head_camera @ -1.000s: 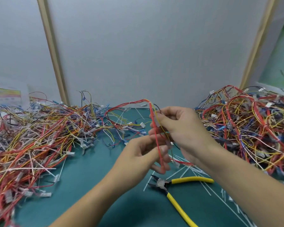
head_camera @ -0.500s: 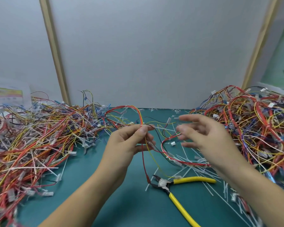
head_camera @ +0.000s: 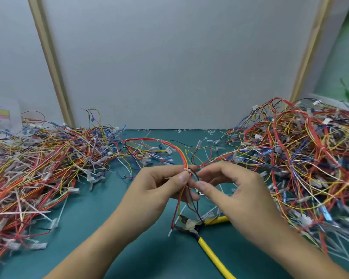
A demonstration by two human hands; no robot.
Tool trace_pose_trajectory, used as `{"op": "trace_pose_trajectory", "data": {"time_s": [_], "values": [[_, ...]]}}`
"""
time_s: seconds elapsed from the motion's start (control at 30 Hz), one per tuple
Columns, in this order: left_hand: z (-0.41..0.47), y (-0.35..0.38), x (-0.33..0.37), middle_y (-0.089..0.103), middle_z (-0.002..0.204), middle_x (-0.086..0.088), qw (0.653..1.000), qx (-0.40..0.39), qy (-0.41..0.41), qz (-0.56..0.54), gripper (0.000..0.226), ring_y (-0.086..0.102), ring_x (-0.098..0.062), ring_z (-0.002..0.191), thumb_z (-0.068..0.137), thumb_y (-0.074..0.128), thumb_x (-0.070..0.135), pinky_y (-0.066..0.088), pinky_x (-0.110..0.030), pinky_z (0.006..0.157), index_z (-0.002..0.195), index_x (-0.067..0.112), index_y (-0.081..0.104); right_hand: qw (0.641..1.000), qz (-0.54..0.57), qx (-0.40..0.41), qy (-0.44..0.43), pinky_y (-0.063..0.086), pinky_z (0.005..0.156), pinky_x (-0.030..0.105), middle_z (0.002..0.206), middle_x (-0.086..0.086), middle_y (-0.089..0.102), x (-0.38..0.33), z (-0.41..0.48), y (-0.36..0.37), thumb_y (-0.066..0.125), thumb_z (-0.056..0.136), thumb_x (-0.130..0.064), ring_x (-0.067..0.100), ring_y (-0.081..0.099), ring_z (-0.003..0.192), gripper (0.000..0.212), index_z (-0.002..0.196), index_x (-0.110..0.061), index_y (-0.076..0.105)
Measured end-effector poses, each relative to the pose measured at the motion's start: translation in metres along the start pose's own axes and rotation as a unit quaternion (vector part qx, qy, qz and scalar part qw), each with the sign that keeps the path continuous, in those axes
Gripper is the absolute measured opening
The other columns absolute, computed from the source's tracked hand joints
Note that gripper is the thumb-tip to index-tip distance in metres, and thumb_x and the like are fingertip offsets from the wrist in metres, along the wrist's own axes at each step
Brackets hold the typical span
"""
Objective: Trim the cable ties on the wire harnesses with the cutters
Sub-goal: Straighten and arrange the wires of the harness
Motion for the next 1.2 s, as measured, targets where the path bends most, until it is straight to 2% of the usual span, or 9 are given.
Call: {"op": "trace_pose_trajectory", "data": {"time_s": [0.07,0.13,0.33,0.47,0.63,0.83,1.0,1.1,1.2], "values": [[0.000,0.002,-0.002,0.075,0.097,-0.013,1.000,0.006,-0.010,0.013,0.016,0.075,-0.030,0.076,0.094,0.063,0.017,0.058,-0.028,0.069,0.092,0.007,0.076,1.000,-0.021,0.000,-0.004,0.050,0.071,0.014,0.080,-0.016,0.072,0.002,0.001,-0.001,0.078,0.082,-0.017,0.004,0.069,0.081,0.012,0.084,-0.028,0.074],[0.000,0.002,-0.005,0.072,0.085,-0.010,0.999,0.022,-0.024,0.023,0.012,0.075,-0.032,0.075,0.093,0.065,0.012,0.059,-0.029,0.067,0.091,0.002,0.072,0.999,-0.047,-0.008,-0.002,0.051,0.070,0.017,0.077,-0.014,0.071,0.003,0.002,0.001,0.076,0.082,-0.014,0.005,0.068,0.079,0.013,0.081,-0.027,0.072],[0.001,0.000,-0.012,0.058,0.066,-0.010,0.997,0.033,-0.060,0.047,0.019,0.073,-0.035,0.066,0.086,0.070,0.017,0.056,-0.027,0.056,0.082,0.000,0.062,0.992,-0.123,-0.035,-0.025,0.050,0.079,0.032,0.086,-0.013,0.062,0.005,0.005,0.002,0.067,0.085,-0.025,0.008,0.060,0.090,0.008,0.081,-0.029,0.062],[0.002,-0.001,-0.010,0.052,0.067,-0.016,0.995,0.036,-0.071,0.066,0.014,0.069,-0.028,0.055,0.077,0.065,0.025,0.053,-0.028,0.056,0.069,0.014,0.061,0.997,-0.015,-0.066,0.043,0.053,0.071,0.024,0.080,-0.009,0.067,0.014,0.005,0.006,0.068,0.089,-0.019,0.008,0.065,0.078,0.013,0.081,-0.028,0.064],[0.002,-0.004,-0.008,0.054,0.065,-0.005,0.995,0.056,-0.051,0.071,0.026,0.065,-0.026,0.050,0.079,0.066,0.031,0.053,-0.033,0.059,0.074,0.006,0.060,0.976,0.155,-0.107,0.111,0.060,0.082,0.042,0.080,0.004,0.074,0.020,0.006,0.011,0.065,0.093,-0.004,0.019,0.071,0.076,0.011,0.088,-0.014,0.069],[0.002,-0.006,-0.009,0.062,0.065,-0.004,0.996,0.062,-0.064,0.022,0.016,0.070,-0.028,0.057,0.078,0.065,0.029,0.053,-0.035,0.066,0.072,0.015,0.069,0.979,0.158,-0.086,0.097,0.057,0.081,0.031,0.088,0.000,0.075,0.022,0.008,0.008,0.071,0.085,-0.013,0.017,0.069,0.085,0.011,0.091,-0.023,0.072],[0.003,-0.004,-0.011,0.064,0.066,-0.009,0.993,0.035,-0.098,-0.050,0.015,0.069,-0.026,0.062,0.078,0.063,0.025,0.055,-0.024,0.060,0.067,0.017,0.070,0.974,0.179,-0.108,0.087,0.059,0.086,0.043,0.089,0.006,0.075,0.020,0.007,0.011,0.065,0.091,0.001,0.026,0.072,0.089,0.021,0.093,-0.019,0.071],[0.003,-0.004,-0.012,0.063,0.067,-0.011,0.989,0.024,-0.108,-0.095,0.015,0.068,-0.027,0.065,0.079,0.061,0.021,0.057,-0.028,0.064,0.067,0.014,0.067,0.987,0.129,-0.066,0.071,0.057,0.087,0.035,0.096,-0.001,0.074,0.021,0.008,0.006,0.067,0.091,-0.005,0.015,0.069,0.094,0.021,0.089,-0.026,0.070],[0.003,-0.004,-0.013,0.064,0.069,-0.012,0.989,0.028,-0.100,-0.101,0.014,0.069,-0.027,0.067,0.080,0.063,0.021,0.057,-0.029,0.066,0.070,0.012,0.067,0.997,0.062,-0.028,0.020,0.050,0.077,0.019,0.091,-0.008,0.068,0.011,0.006,0.001,0.066,0.087,-0.028,0.013,0.064,0.089,0.005,0.087,-0.028,0.071]]}}
Point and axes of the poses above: each hand's wrist, its own z-axis towards the middle knuckle, its own y-axis out of the palm, x = y × z, the point moved 4 cm from there along z, towards the middle knuckle
